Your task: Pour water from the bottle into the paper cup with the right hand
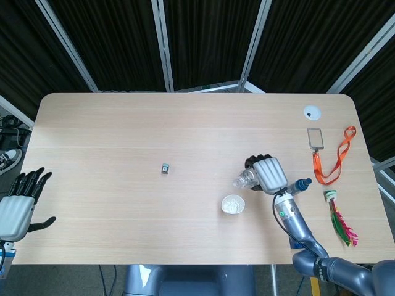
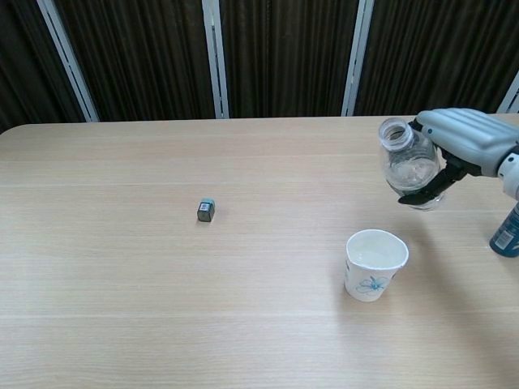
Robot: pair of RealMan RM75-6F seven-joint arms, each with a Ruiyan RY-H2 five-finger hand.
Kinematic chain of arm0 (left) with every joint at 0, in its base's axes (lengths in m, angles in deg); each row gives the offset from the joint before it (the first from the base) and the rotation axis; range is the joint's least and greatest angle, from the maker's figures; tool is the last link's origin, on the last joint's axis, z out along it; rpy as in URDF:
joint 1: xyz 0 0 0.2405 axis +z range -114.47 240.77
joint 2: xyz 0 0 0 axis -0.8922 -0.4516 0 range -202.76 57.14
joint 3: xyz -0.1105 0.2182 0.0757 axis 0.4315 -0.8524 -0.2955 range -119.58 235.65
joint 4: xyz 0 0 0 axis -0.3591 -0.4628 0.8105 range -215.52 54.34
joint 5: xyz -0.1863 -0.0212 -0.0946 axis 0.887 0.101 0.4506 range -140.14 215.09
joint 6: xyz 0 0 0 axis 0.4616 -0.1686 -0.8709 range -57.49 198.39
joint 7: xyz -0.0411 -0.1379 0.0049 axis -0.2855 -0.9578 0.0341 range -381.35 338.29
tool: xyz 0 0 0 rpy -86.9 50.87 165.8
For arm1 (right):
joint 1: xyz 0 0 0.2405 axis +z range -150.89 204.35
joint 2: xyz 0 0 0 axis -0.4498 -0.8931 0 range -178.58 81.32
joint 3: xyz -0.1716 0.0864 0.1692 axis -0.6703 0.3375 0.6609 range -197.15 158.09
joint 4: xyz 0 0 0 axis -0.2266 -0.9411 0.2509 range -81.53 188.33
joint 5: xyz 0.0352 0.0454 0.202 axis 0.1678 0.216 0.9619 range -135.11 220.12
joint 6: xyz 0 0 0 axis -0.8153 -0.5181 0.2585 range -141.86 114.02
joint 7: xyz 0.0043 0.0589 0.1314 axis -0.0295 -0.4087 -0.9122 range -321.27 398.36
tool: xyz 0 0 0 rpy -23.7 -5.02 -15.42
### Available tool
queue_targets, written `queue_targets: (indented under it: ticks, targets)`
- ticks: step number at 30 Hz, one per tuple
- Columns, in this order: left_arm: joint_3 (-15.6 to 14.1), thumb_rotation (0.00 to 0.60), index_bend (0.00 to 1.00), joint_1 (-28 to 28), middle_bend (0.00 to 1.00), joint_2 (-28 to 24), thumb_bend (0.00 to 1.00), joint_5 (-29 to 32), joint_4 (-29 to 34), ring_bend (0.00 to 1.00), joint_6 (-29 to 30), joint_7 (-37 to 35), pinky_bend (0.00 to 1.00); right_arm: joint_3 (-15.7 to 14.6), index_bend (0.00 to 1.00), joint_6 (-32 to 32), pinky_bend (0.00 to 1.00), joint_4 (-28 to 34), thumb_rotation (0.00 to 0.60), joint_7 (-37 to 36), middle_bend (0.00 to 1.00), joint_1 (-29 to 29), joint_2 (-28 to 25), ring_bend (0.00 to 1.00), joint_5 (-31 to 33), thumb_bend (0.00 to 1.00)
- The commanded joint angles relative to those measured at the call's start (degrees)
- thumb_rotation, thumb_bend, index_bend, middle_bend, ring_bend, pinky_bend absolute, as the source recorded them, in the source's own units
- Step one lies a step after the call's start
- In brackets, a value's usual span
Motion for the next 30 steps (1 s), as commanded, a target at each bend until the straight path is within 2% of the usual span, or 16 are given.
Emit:
queue_targets:
  ticks: [1, 8, 15, 21, 30]
  targets:
    - [0.0, 0.600, 0.06, 0.0, 0.00, 0.0, 0.00, 0.0, 0.0, 0.00, 0.0, 0.1, 0.00, 1.4, 0.54, 3.4, 0.46, 2.6, 0.600, -6.8, 0.57, -0.2, -1.2, 0.52, 3.2, 0.53]
    - [0.1, 0.600, 0.06, -0.2, 0.00, 0.0, 0.00, 0.4, -0.1, 0.00, -0.5, -0.1, 0.00, 2.9, 0.54, 8.5, 0.46, 1.8, 0.600, -20.3, 0.57, 0.3, -0.5, 0.52, 5.9, 0.53]
    - [0.2, 0.600, 0.06, -0.5, 0.00, 0.1, 0.00, 1.1, -0.3, 0.00, -1.1, 0.0, 0.00, 4.1, 0.54, 12.0, 0.46, -1.2, 0.600, -30.6, 0.57, 0.9, 1.2, 0.52, 7.2, 0.53]
    - [0.4, 0.600, 0.06, -0.7, 0.00, 0.3, 0.00, 1.7, -0.3, 0.00, -1.6, 0.3, 0.00, 3.7, 0.54, 11.8, 0.46, -6.0, 0.600, -37.9, 0.57, 1.4, 3.5, 0.52, 4.8, 0.54]
    - [0.4, 0.600, 0.06, -0.8, 0.00, 0.2, 0.00, 2.0, -0.3, 0.00, -1.7, 0.2, 0.00, 2.6, 0.53, 10.5, 0.46, -11.9, 0.600, -45.3, 0.57, 1.7, 6.6, 0.50, 2.1, 0.53]
